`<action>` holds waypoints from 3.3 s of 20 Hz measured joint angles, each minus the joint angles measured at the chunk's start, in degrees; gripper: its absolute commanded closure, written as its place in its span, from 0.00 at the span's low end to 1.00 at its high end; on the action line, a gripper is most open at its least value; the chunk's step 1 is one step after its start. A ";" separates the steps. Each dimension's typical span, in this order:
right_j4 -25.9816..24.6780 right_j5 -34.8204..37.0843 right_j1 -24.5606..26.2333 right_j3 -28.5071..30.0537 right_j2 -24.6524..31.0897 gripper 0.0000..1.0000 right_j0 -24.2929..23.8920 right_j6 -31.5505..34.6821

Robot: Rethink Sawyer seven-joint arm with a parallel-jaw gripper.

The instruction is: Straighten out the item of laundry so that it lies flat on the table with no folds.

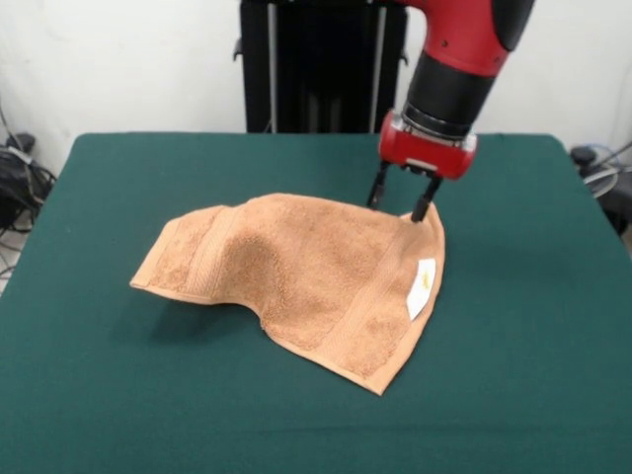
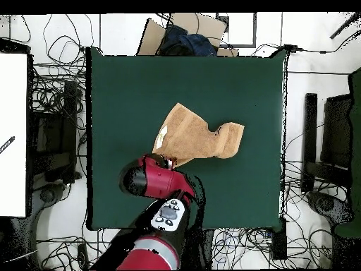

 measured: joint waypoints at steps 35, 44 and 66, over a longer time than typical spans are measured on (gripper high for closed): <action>-2.86 -7.14 -4.58 14.05 21.72 0.00 -16.39 0.00; -2.84 -10.12 0.17 13.97 22.01 0.00 -17.12 0.00; -5.65 -11.50 2.39 14.07 23.72 0.00 -20.02 0.00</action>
